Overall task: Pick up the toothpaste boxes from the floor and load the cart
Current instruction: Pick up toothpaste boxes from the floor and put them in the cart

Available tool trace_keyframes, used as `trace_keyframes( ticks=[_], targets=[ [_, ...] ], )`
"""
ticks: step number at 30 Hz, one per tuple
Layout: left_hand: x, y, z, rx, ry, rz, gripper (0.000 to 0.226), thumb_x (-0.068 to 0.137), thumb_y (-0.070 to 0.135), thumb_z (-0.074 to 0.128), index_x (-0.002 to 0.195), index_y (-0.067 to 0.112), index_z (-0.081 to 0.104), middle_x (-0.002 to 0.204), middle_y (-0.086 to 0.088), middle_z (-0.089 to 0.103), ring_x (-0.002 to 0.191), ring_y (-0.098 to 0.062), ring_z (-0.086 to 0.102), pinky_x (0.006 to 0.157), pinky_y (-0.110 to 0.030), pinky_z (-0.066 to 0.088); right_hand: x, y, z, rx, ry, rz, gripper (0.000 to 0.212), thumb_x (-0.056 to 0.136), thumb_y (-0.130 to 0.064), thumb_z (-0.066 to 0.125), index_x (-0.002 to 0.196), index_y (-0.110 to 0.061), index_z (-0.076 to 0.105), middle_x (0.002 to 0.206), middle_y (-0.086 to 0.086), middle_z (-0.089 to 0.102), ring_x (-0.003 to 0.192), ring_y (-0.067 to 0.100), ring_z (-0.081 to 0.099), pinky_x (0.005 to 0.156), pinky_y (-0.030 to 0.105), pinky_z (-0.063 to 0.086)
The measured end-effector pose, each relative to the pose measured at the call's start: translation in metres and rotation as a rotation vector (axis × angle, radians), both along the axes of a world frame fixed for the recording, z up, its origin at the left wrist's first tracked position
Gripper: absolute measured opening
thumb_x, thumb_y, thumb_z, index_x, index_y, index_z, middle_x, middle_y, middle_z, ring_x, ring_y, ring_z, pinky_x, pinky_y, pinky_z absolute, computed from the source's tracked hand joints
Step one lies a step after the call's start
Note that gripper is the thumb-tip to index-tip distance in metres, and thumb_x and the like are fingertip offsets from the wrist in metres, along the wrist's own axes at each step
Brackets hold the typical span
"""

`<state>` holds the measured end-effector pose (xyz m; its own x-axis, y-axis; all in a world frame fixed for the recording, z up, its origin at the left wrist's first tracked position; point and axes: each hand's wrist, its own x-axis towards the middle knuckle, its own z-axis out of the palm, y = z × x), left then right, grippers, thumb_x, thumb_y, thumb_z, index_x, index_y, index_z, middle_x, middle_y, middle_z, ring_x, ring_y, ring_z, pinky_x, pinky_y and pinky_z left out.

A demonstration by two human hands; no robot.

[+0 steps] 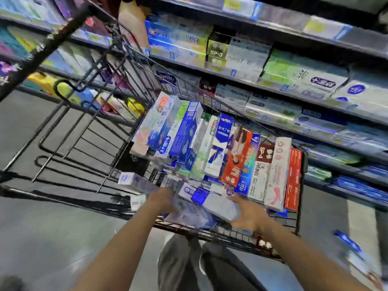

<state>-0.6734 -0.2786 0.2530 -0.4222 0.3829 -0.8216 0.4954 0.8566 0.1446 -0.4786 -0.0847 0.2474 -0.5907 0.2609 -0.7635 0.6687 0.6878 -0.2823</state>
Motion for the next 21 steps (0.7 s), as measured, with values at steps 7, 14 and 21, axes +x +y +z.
trace_keyframes(
  ticks=[7, 14, 21],
  targets=[
    [-0.054, -0.008, -0.056, 0.04, -0.202, -0.148, 0.06, 0.079, 0.023, 0.075, 0.131, 0.009, 0.047, 0.122, -0.01, 0.057, 0.096, -0.014, 0.051, 0.068, -0.019, 0.037, -0.008, -0.018, -0.049, -0.019, 0.031, -0.042, 0.08, 0.081, -0.041, 0.068, 0.148, -0.027, 0.026, 0.147, -0.003, 0.042, 0.13, 0.014, 0.043, 0.096, 0.016, 0.032],
    [-0.053, -0.013, -0.051, 0.14, -0.215, -0.154, 0.072, 0.078, 0.019, 0.076, 0.141, 0.013, 0.042, 0.141, -0.006, 0.048, 0.128, -0.021, 0.047, 0.098, -0.025, 0.04, -0.012, -0.039, -0.049, 0.002, 0.112, -0.29, 0.074, 0.08, -0.031, 0.072, 0.144, -0.024, 0.036, 0.14, 0.003, 0.049, 0.125, 0.019, 0.047, 0.093, 0.02, 0.037],
    [-0.05, 0.009, 0.014, 0.321, -0.186, -0.189, 0.063, 0.088, 0.014, 0.065, 0.143, 0.013, 0.035, 0.14, -0.005, 0.047, 0.119, -0.015, 0.049, 0.083, -0.014, 0.037, -0.007, -0.052, 0.021, 0.026, 0.289, -0.459, 0.068, 0.083, -0.035, 0.068, 0.143, -0.026, 0.038, 0.141, -0.005, 0.049, 0.127, 0.016, 0.048, 0.105, 0.028, 0.038]
  ],
)
